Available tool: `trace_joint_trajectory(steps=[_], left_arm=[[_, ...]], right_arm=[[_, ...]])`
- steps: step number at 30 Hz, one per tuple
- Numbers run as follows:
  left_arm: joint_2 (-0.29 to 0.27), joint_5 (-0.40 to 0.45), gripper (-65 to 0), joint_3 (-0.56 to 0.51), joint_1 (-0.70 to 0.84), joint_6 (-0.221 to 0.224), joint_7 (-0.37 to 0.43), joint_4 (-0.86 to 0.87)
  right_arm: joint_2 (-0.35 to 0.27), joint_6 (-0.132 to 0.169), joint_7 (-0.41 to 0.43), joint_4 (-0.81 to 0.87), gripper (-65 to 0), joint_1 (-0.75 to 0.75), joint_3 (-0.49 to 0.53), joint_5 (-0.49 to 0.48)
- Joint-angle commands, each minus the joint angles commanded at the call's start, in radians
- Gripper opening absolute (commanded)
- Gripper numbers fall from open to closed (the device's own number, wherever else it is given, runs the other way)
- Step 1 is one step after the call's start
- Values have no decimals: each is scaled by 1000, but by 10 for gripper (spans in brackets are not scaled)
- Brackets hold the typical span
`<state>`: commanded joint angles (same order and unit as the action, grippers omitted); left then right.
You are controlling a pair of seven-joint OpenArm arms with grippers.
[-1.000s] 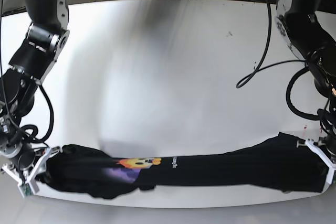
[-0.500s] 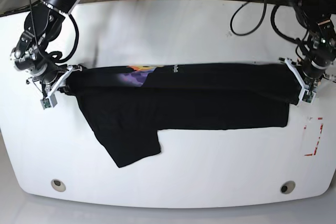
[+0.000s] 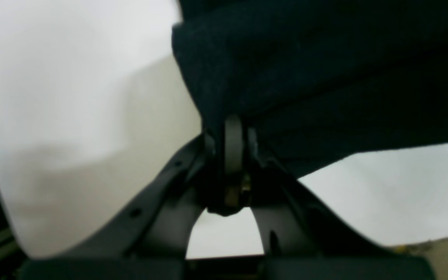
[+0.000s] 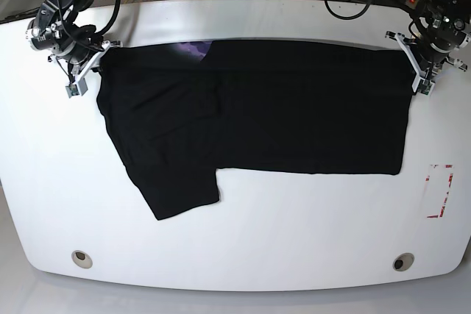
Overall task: Fold the T-shirt properly
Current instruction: 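Grasp the hem with both grippers and fold it toward the collar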
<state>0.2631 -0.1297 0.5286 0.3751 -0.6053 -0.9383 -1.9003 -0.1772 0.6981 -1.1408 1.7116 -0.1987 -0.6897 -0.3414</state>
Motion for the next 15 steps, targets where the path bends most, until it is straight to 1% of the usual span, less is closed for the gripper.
trace_joint_trajectory(steps=[1, 2, 3, 4, 5, 6, 8, 9, 10, 11, 13, 15], left_arm=[[2, 0, -643, 0, 9, 0, -2, 8], [2, 2, -625, 0, 15, -6, -2, 17], [3, 2, -601, 0, 17, -15, -3, 23], [5, 2, -553, 0, 17, -31, -5, 32], [5, 3, -465, 0, 17, -58, -18, 51], [5, 3, -363, 5, 17, -89, -38, 72], [5, 3, -196, 11, 17, -93, -60, 97], [6, 3, -133, 23, 17, -93, -61, 101], [6, 3, -101, 43, 17, -93, -60, 103], [6, 2, -96, 58, 17, -93, -60, 100], [6, 0, -113, 77, 17, -93, -61, 91], [6, 0, -133, 101, 17, -93, -61, 38]], right_arm=[[0, 0, -11, 0, -528, -5, 0, 0], [0, 0, -20, 0, -476, -6, 0, 0], [0, 0, -23, 0, -445, -9, -2, 0], [0, 0, -29, 2, -400, -9, -2, 0], [0, 0, -35, 6, -341, -11, -3, 0], [0, 0, -41, 15, -292, -20, -6, -2], [0, 0, -46, 52, -219, -46, -37, -37], [0, 0, -46, 69, -193, -57, -48, -71], [0, 0, -46, 87, -170, -71, -57, -118], [-5, 0, -46, 98, -157, -83, -60, -163], [-9, 0, -46, 115, -146, -107, -60, -245], [-43, 0, -46, 121, -147, -129, -61, -347]])
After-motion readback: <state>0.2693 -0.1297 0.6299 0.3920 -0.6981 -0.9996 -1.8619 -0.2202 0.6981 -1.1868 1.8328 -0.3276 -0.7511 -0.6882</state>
